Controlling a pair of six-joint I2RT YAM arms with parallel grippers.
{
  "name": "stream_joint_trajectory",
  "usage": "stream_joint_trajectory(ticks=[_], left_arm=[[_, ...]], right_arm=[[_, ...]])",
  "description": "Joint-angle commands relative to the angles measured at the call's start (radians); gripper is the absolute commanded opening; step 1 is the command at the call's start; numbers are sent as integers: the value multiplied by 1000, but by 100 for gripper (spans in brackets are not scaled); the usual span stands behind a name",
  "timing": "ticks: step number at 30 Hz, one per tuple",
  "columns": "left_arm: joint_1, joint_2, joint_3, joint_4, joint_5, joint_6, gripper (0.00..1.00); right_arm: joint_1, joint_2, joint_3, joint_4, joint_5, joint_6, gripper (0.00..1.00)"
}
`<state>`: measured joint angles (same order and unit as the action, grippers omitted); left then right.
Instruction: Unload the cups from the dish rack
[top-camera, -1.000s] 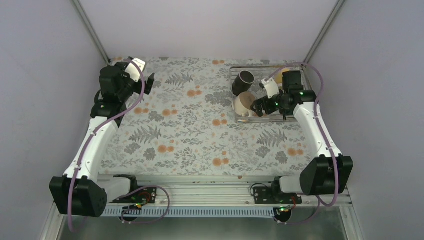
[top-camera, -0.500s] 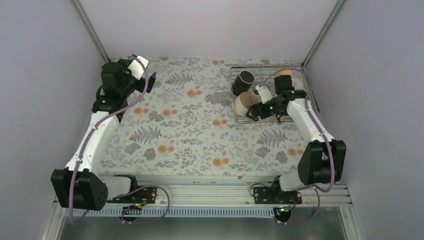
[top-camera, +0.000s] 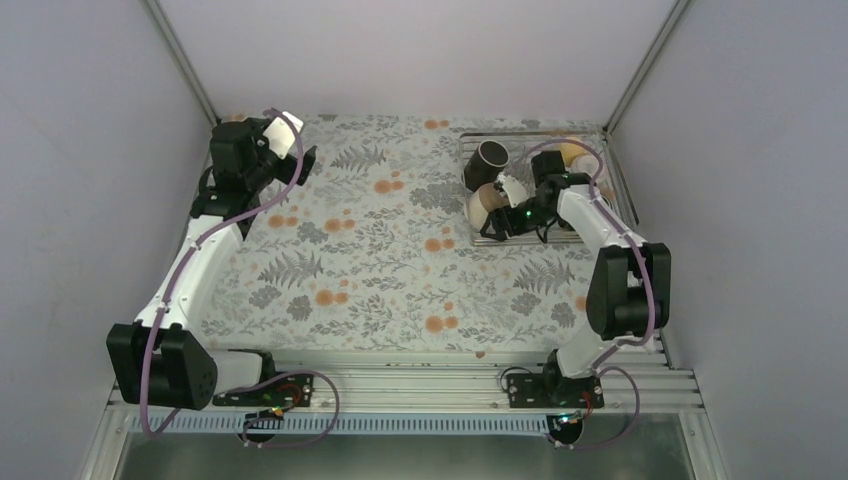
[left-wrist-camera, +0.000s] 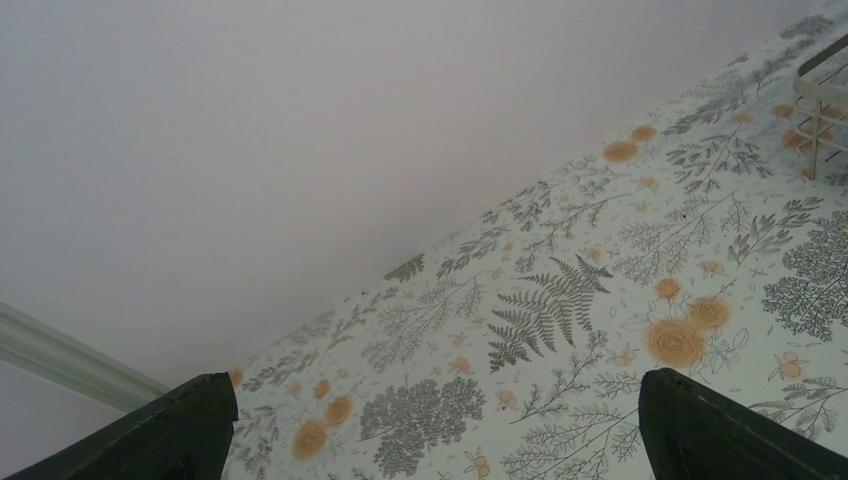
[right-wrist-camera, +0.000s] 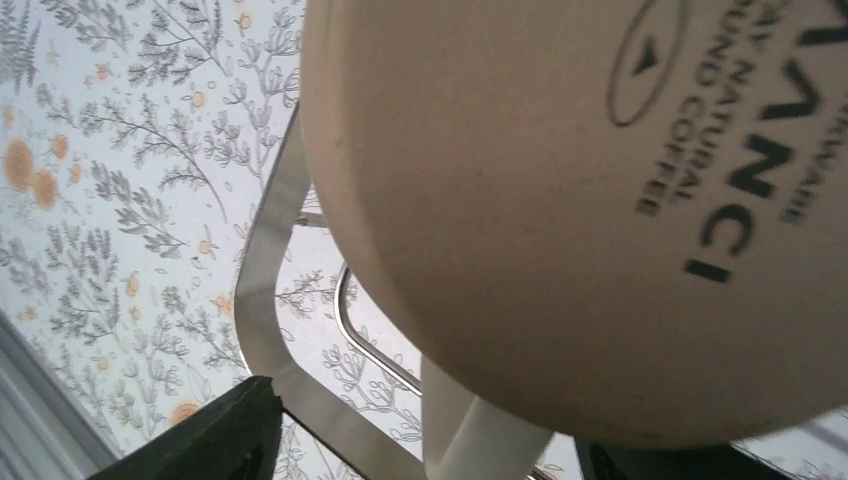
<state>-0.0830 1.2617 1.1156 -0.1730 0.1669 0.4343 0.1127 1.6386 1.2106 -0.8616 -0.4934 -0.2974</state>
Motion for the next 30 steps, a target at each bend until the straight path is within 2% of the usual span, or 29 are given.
stream_joint_trajectory(ticks=[1, 4, 10, 16, 17, 19, 21, 24, 30], left_arm=[[-6, 8, 0, 26, 17, 12, 100], [-8, 7, -3, 26, 21, 19, 100], [-10, 2, -10, 26, 27, 33, 100], [-17, 5, -2, 24, 42, 29, 100], [-18, 8, 0, 22, 46, 29, 100], [-22, 12, 8, 16, 52, 27, 100], [-27, 14, 13, 13, 56, 27, 100], [-30, 15, 11, 12, 54, 30, 100], [-31, 10, 1, 7, 54, 45, 100]], right_arm=[[21, 74, 48, 38, -3, 23, 68], [25, 91, 60, 53, 13, 34, 52], [35, 43, 67, 62, 49, 47, 28], [35, -39, 66, 75, 149, 66, 17], [36, -46, 64, 77, 160, 70, 18], [36, -47, 68, 70, 164, 73, 30], [36, -44, 69, 61, 156, 79, 38], [36, -43, 64, 70, 156, 99, 42], [36, 1, 84, 43, 94, 125, 44]])
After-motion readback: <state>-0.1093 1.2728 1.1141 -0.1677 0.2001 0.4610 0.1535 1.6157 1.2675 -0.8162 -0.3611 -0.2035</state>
